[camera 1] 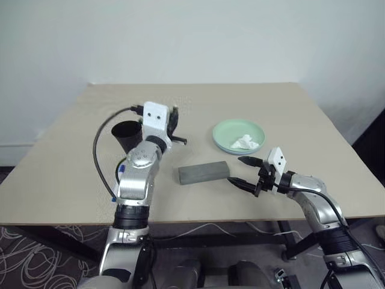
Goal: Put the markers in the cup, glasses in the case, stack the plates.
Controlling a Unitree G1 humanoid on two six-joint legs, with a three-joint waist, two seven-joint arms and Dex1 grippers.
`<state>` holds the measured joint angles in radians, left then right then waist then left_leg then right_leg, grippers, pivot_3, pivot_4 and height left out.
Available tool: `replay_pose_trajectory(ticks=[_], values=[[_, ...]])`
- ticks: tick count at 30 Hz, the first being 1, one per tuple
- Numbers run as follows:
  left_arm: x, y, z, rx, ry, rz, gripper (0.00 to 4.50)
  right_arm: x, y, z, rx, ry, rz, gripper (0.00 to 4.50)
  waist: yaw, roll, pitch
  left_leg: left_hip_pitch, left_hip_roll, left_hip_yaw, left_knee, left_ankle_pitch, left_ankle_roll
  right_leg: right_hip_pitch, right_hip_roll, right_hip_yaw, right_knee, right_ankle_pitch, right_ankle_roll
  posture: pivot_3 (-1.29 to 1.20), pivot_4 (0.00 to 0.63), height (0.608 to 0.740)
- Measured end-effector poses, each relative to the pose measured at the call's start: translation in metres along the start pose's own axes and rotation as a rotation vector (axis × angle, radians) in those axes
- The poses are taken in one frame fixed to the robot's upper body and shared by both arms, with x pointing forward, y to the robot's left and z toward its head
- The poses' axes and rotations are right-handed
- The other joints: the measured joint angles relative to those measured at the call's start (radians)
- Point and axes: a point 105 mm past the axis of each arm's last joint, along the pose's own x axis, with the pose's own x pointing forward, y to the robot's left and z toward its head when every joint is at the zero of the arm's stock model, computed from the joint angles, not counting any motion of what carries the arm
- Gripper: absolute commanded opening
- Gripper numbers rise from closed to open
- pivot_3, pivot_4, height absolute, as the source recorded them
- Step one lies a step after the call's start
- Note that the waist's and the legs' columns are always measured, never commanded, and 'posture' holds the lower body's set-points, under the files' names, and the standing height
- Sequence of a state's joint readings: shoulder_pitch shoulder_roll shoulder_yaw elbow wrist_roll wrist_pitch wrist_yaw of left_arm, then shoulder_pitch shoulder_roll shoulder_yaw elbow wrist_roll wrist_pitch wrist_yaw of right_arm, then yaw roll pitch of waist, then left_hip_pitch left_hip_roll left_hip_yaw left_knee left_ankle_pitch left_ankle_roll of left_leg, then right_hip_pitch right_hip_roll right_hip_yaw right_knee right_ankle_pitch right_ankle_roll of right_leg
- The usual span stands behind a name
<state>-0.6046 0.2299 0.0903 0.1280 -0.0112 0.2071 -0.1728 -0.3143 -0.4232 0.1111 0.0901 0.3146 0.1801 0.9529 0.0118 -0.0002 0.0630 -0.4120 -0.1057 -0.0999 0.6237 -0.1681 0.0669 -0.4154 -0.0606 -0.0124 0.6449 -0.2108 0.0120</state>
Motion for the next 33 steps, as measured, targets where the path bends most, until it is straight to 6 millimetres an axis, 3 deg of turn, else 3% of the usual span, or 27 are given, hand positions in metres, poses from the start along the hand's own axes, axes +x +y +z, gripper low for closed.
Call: replay_pose_trajectory(ticks=[3, 6, 12, 20, 21, 27, 33], values=[[0.006, 0.037, 0.010, 0.067, -0.088, 0.125, 0.01, 0.000, 0.000, 0.000, 0.000, 0.000, 0.000, 4.48, 0.001, 0.000, 0.000, 0.001, 0.000, 0.000, 0.000, 0.000, 0.000, 0.000, 0.000, 0.000, 0.000, 0.000, 0.000, 0.00, 0.000, 0.736], [0.007, 0.052, 0.002, 0.102, -0.111, 0.177, 0.01, 0.001, 0.000, 0.001, -0.003, -0.003, 0.001, 4.48, 0.005, 0.000, 0.000, 0.001, -0.001, 0.001, 0.001, 0.000, 0.000, 0.000, 0.000, -0.001, -0.001, 0.001, 0.001, 0.00, 0.000, 0.736], [0.011, 0.065, -0.025, 0.121, -0.070, 0.226, 0.01, 0.001, -0.001, 0.003, -0.009, -0.006, 0.000, 4.48, 0.021, -0.001, 0.000, 0.000, -0.001, 0.004, 0.002, -0.001, 0.002, -0.001, 0.000, -0.001, -0.002, 0.002, 0.004, 0.00, 0.000, 0.736], [0.016, 0.068, -0.036, 0.115, -0.066, 0.242, 0.01, -0.002, -0.003, 0.002, -0.008, -0.003, -0.014, 4.48, 0.031, -0.001, 0.000, 0.000, -0.001, 0.005, 0.004, -0.001, 0.003, 0.000, 0.000, -0.001, -0.002, 0.003, 0.005, 0.00, 0.000, 0.736], [0.016, 0.068, -0.036, 0.114, -0.066, 0.244, 0.73, -0.002, -0.003, 0.001, -0.005, -0.002, -0.017, 4.48, 0.031, -0.001, 0.000, 0.000, -0.001, 0.005, 0.004, -0.001, 0.003, 0.000, 0.000, -0.001, -0.002, 0.003, 0.005, 0.00, 0.000, 0.736], [0.020, 0.069, -0.034, 0.130, -0.067, 0.258, 2.70, -0.003, -0.003, 0.000, -0.003, 0.000, -0.023, 4.48, 0.032, -0.001, 0.000, 0.000, -0.001, 0.005, 0.004, -0.001, 0.003, 0.000, 0.000, -0.001, -0.002, 0.003, 0.005, 0.00, 0.000, 0.736], [0.020, 0.068, -0.033, 0.132, -0.070, 0.250, 2.70, -0.003, -0.003, 0.000, -0.003, 0.000, -0.023, 4.48, 0.033, -0.001, 0.000, 0.000, -0.001, 0.005, 0.004, -0.001, 0.003, 0.000, 0.000, -0.001, -0.002, 0.003, 0.005, 0.00, 0.000, 0.736]])
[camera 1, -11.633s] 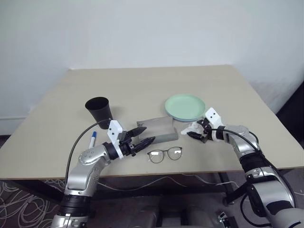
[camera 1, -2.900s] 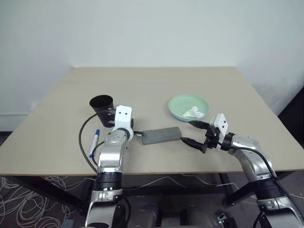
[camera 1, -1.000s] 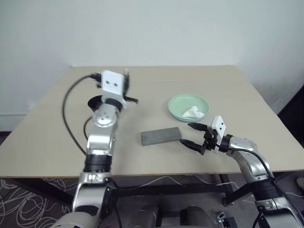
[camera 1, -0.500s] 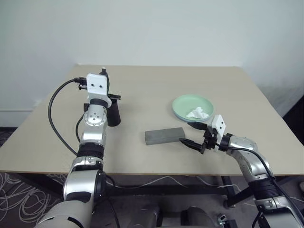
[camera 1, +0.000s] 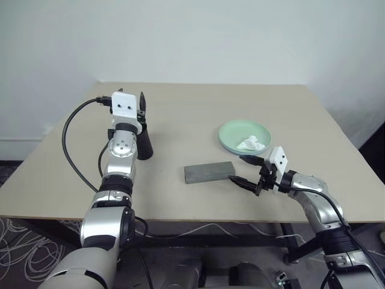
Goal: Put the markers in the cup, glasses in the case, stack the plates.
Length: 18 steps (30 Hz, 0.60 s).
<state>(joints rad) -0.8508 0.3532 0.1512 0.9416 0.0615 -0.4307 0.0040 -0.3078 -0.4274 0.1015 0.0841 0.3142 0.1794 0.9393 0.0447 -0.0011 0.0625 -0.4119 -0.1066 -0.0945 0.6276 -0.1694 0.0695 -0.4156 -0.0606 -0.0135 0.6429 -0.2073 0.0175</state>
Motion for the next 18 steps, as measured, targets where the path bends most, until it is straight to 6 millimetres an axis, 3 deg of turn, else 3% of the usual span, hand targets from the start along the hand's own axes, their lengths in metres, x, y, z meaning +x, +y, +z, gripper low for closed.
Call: replay_pose_trajectory(ticks=[8, 15, 18], values=[[-0.006, -0.031, 0.024, -0.153, -0.055, -0.170, 2.70, 0.001, 0.000, 0.001, -0.002, -0.002, 0.002, 4.48, 0.000, 0.000, 0.000, 0.000, 0.000, 0.001, 0.001, 0.000, 0.001, 0.001, 0.000, 0.001, 0.000, 0.000, 0.000, 0.00, 0.000, 0.736], [-0.050, -0.054, 0.025, -0.315, 0.059, -0.459, 2.70, 0.002, 0.000, 0.001, -0.004, 0.000, 0.007, 4.48, -0.024, 0.000, 0.000, 0.000, 0.002, 0.001, 0.001, 0.000, 0.001, 0.001, 0.004, 0.003, 0.000, 0.001, -0.001, 0.00, 0.000, 0.736], [-0.080, -0.049, 0.024, -0.301, 0.127, -0.585, 2.70, 0.004, 0.001, 0.002, -0.006, -0.002, 0.017, 4.48, -0.040, 0.001, 0.000, 0.001, 0.005, 0.001, 0.000, -0.001, 0.001, 0.001, 0.006, 0.005, 0.000, 0.001, -0.003, 0.00, 0.000, 0.736]])
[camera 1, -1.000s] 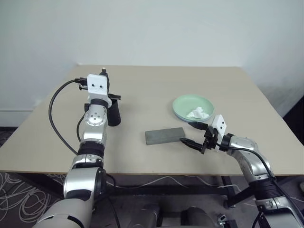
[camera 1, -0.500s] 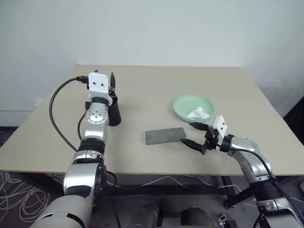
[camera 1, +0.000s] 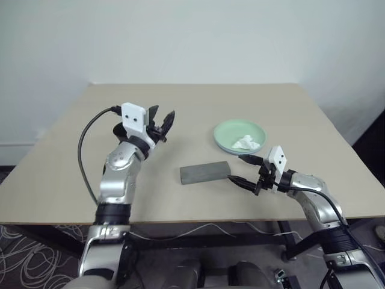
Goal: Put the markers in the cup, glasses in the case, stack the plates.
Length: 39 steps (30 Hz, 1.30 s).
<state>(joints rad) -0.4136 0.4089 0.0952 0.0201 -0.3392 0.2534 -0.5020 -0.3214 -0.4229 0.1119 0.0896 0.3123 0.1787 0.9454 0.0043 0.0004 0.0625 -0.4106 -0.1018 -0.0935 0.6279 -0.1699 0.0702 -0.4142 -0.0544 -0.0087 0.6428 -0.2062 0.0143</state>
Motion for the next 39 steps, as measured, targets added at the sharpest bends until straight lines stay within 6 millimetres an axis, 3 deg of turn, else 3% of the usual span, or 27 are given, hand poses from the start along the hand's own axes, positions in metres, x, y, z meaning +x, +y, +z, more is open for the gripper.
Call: replay_pose_trajectory(ticks=[4, 7, 11, 23, 29, 33, 39], values=[[-0.026, 0.006, -0.024, -0.015, 0.172, 0.000, 2.70, 0.001, 0.001, -0.001, 0.003, 0.005, 0.017, 4.48, -0.001, 0.001, 0.000, 0.000, 0.004, 0.000, 0.000, 0.000, 0.000, 0.000, 0.002, 0.001, 0.000, 0.000, -0.005, 0.00, 0.000, 0.736], [-0.045, 0.028, -0.040, -0.038, 0.286, 0.101, 3.24, 0.003, 0.001, 0.000, 0.002, 0.006, 0.025, 4.48, 0.000, 0.001, 0.001, 0.000, 0.005, -0.001, -0.001, 0.000, 0.000, -0.001, 0.002, 0.000, 0.001, 0.000, -0.005, 0.00, 0.000, 0.736], [-0.065, 0.052, -0.049, -0.053, 0.383, 0.239, 4.48, 0.004, 0.002, 0.000, 0.001, 0.007, 0.037, 4.48, 0.002, 0.002, 0.001, -0.001, 0.005, 0.000, -0.001, 0.000, 0.000, -0.002, 0.001, 0.000, 0.001, 0.000, -0.005, 0.00, 0.000, 0.736], [-0.097, 0.081, -0.093, -0.168, 0.665, 0.561, 4.48, 0.006, 0.002, -0.003, 0.001, 0.014, 0.046, 4.48, 0.007, 0.001, 0.000, -0.001, 0.005, 0.002, -0.002, 0.000, -0.001, -0.005, 0.002, -0.001, 0.000, 0.001, -0.002, 0.00, 0.000, 0.736], [-0.102, 0.076, -0.112, -0.232, 0.746, 0.580, 4.48, 0.006, 0.001, -0.004, -0.003, 0.018, 0.036, 4.48, 0.008, 0.001, 0.000, -0.001, 0.005, 0.003, -0.002, 0.000, -0.001, -0.005, 0.001, 0.000, 0.000, 0.001, -0.003, 0.00, 0.000, 0.736], [-0.102, 0.077, -0.112, -0.234, 0.758, 0.588, 3.61, 0.005, 0.001, -0.007, 0.001, 0.024, 0.027, 4.48, 0.007, 0.002, 0.000, -0.001, 0.005, 0.003, -0.002, 0.000, -0.001, -0.005, 0.000, 0.000, 0.000, 0.001, -0.004, 0.00, 0.000, 0.736], [-0.102, 0.077, -0.112, -0.230, 0.759, 0.593, 1.51, 0.005, 0.001, -0.007, -0.001, 0.022, 0.023, 4.48, 0.008, 0.002, 0.000, -0.001, 0.005, 0.002, -0.002, 0.000, -0.001, -0.005, 0.000, 0.000, 0.000, 0.001, -0.004, 0.00, 0.000, 0.736]])
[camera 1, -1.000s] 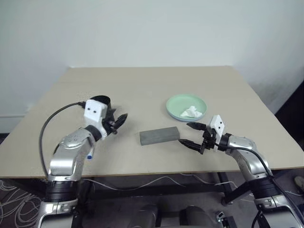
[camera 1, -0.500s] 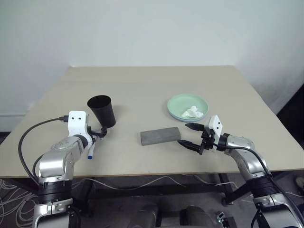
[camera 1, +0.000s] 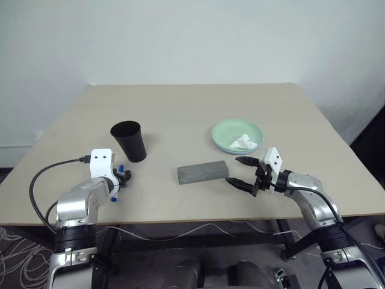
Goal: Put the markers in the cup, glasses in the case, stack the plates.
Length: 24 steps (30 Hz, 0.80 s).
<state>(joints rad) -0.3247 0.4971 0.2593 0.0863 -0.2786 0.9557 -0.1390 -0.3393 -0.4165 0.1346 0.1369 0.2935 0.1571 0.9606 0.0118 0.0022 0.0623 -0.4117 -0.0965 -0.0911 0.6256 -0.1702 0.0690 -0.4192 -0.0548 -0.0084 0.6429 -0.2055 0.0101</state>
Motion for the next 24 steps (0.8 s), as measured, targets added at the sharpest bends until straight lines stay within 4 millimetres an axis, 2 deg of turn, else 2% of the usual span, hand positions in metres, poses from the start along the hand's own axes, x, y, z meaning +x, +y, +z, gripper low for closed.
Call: replay_pose_trajectory(ticks=[4, 5, 7, 11, 16, 20, 24], values=[[0.000, 0.001, 0.000, 0.007, -0.003, 0.009, 0.27, 0.000, 0.000, 0.000, -0.002, -0.001, -0.001, 4.48, 0.000, 0.000, 0.000, 0.000, 0.000, 0.000, 0.000, 0.000, 0.000, 0.000, 0.000, 0.000, 0.000, 0.000, 0.000, 0.00, 0.000, 0.736], [0.000, 0.001, 0.001, 0.013, -0.004, 0.004, 0.15, 0.000, 0.000, 0.000, -0.003, -0.002, -0.001, 4.48, 0.000, 0.000, 0.000, 0.000, 0.000, 0.000, 0.000, 0.000, 0.000, 0.000, 0.000, 0.000, 0.000, 0.000, 0.000, 0.00, 0.000, 0.736], [-0.002, -0.006, 0.001, 0.056, -0.001, -0.050, 0.15, 0.000, 0.000, 0.001, -0.005, -0.003, 0.000, 4.48, 0.000, 0.000, 0.000, -0.001, 0.000, 0.000, 0.000, 0.000, 0.000, 0.000, 0.000, 0.000, 0.000, 0.000, -0.001, 0.00, 0.000, 0.736], [-0.012, -0.047, 0.005, 0.131, -0.049, -0.282, 0.15, 0.001, 0.000, 0.001, -0.006, -0.006, 0.000, 4.48, 0.000, 0.000, 0.000, -0.002, 0.000, 0.000, 0.000, 0.000, 0.000, 0.000, -0.001, 0.000, -0.001, -0.001, -0.001, 0.00, 0.000, 0.736], [-0.022, -0.084, 0.019, 0.230, -0.154, -0.456, 0.15, 0.001, 0.000, 0.001, -0.005, -0.008, 0.001, 4.48, -0.002, 0.000, 0.000, -0.002, 0.000, 0.000, -0.001, 0.000, 0.000, -0.002, -0.001, 0.001, -0.001, -0.001, -0.001, 0.00, 0.000, 0.736], [-0.037, -0.119, 0.048, 0.357, -0.389, -0.598, 0.15, 0.003, 0.000, 0.002, -0.006, -0.012, 0.003, 4.48, 0.000, 0.000, 0.000, -0.002, 0.000, 0.001, -0.002, 0.000, 0.000, -0.003, -0.001, 0.002, -0.002, -0.001, -0.001, 0.00, 0.000, 0.736], [-0.043, -0.126, 0.093, 0.318, -0.610, -0.592, 0.15, 0.005, 0.001, 0.003, -0.006, -0.019, 0.003, 4.48, 0.000, 0.000, 0.000, -0.002, 0.000, 0.001, -0.002, 0.000, 0.000, -0.003, -0.001, 0.001, -0.002, 0.000, -0.001, 0.00, 0.000, 0.736]])
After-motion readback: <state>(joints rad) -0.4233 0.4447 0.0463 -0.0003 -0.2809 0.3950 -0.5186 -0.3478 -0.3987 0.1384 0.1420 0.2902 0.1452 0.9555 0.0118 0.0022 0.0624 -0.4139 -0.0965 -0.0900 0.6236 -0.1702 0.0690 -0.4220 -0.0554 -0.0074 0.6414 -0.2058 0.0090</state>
